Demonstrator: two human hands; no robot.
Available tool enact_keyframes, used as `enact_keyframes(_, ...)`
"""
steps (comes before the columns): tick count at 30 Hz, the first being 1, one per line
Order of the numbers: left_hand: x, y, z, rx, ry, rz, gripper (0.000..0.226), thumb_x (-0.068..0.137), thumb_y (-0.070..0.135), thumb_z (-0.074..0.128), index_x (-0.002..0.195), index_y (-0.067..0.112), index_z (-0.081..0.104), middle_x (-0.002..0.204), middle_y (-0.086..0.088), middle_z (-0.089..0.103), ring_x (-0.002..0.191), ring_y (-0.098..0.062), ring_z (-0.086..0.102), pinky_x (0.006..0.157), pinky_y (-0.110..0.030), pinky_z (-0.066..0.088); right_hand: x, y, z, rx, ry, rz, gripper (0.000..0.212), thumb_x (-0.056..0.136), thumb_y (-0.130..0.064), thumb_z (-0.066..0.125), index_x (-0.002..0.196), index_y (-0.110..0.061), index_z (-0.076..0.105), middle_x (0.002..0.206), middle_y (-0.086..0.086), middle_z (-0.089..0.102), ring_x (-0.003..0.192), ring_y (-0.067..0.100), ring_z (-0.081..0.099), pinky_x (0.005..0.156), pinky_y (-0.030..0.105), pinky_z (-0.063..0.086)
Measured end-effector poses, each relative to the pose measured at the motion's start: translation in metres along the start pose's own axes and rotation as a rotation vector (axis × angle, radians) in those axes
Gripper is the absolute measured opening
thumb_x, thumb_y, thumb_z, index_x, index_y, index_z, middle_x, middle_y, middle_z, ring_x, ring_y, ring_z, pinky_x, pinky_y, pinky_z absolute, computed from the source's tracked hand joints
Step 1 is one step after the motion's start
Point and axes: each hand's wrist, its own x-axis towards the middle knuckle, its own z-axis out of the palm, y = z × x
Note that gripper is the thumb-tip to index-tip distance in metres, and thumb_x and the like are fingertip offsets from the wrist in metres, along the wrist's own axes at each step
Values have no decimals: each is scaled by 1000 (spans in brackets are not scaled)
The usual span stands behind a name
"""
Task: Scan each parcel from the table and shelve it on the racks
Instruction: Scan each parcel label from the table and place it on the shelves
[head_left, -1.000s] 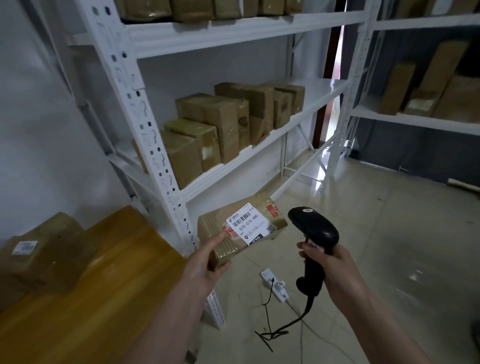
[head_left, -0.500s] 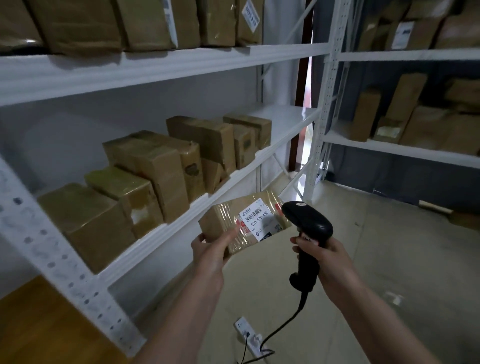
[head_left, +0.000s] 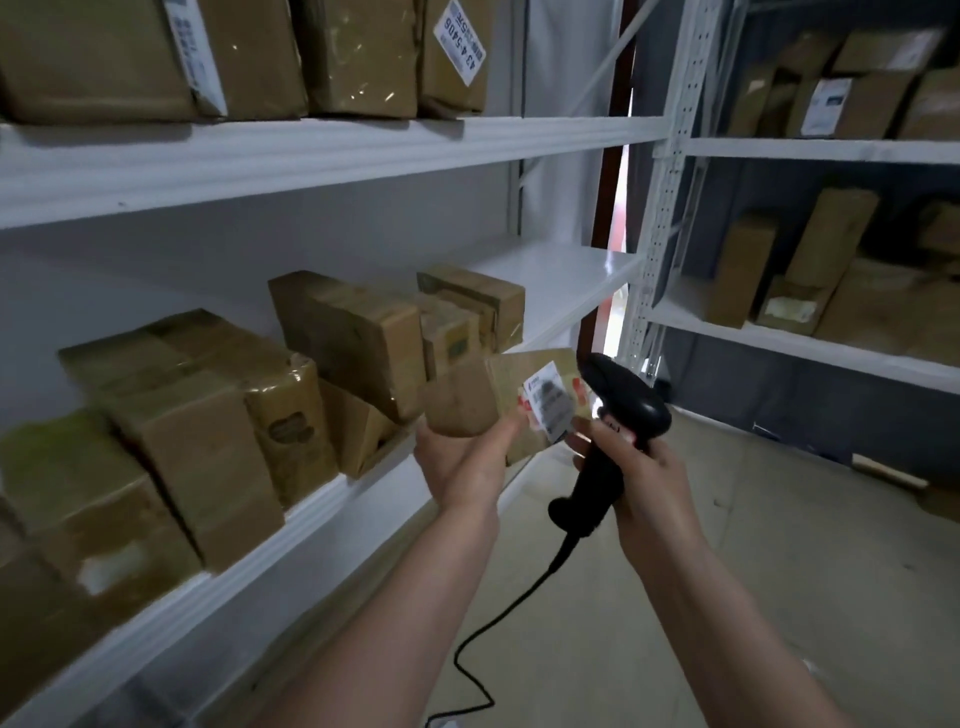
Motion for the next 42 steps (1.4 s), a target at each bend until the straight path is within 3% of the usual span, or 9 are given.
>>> enact_keyframes(6,44,-13,102,110,124,157,115,43,45,91,140,27,33,123,14,45,116,-10,50,88,-21,42,109,-13,-10,10,23,-19,12,87,-8,68,96,-16,68,102,17,73,97,33,70,90,47,55)
enact_keyframes(10,78,-25,170,213,179,265,118,43,48,89,141,29,27,122,16,37,117,-5,42,91,-19,36,191,-27,-25,-35,-52,-16,17,89,-6,64,105,-9,67,96,13,75,90,25,73,72,34,59)
enact_keyframes(13,106,-32,215,292,224,323,115,46,48,87,139,33,22,121,15,34,106,1,36,86,-17,35,250,-40,-35,-45,-103,14,20,89,-5,63,110,-5,65,98,14,75,92,27,73,75,36,58)
enact_keyframes(19,165,-38,281,484,348,402,115,49,46,86,142,23,21,135,-1,39,126,-17,39,101,-32,42,351,-54,-35,-99,-251,56,19,90,-10,63,109,-7,65,95,8,76,86,23,74,63,28,58)
enact_keyframes(24,204,-49,308,559,298,378,120,53,38,91,144,20,16,143,-4,31,131,-17,31,107,-30,37,420,-45,-26,-176,-330,96,13,89,-12,66,102,-11,68,90,5,76,88,24,73,76,37,57)
enact_keyframes(30,224,-60,301,797,446,465,58,82,32,74,133,17,49,130,-2,48,122,-19,43,100,-30,40,474,-23,-15,-175,-425,169,10,89,-8,65,98,-11,67,84,-3,77,82,12,73,64,21,57)
enact_keyframes(35,241,-44,282,1151,525,673,32,71,31,84,96,15,74,117,-8,58,112,-29,52,93,-38,44,500,-3,-6,-121,-444,248,14,90,-7,63,103,-10,66,86,-2,77,85,13,73,66,22,56)
enact_keyframes(38,251,-33,275,1326,515,724,27,71,38,81,85,17,74,137,-8,53,136,-29,38,118,-50,17,506,7,4,-120,-465,272,14,90,-8,64,104,-11,66,86,-1,77,85,14,73,65,23,56)
enact_keyframes(42,263,-23,259,1486,507,624,29,87,47,63,100,22,70,142,3,52,142,-18,32,116,-45,-20,505,19,21,-164,-504,290,12,89,-11,66,101,-13,67,89,3,76,86,17,72,67,30,54)
